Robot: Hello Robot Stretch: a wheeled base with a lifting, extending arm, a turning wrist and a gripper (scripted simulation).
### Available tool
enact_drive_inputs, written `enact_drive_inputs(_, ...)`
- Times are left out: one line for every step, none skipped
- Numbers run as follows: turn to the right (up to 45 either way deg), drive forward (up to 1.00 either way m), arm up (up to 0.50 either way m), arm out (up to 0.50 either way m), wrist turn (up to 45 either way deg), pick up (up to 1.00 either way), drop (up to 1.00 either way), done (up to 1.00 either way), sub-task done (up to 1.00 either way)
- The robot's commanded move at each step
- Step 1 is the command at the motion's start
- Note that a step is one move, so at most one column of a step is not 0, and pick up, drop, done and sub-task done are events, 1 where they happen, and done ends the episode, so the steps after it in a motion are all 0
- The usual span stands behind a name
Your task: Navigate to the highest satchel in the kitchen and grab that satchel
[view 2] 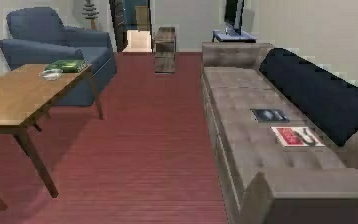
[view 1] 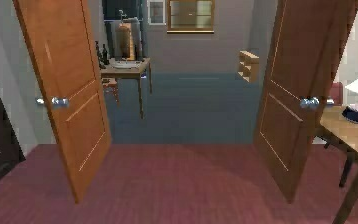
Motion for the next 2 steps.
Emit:
enact_drive_inputs(-12.0,0.0,0.0,0.0,0.0,0.0,0.0,0.0,0.0)
enact_drive_inputs(0.0,1.0,0.0,0.0,0.0,0.0,0.0,0.0,0.0)
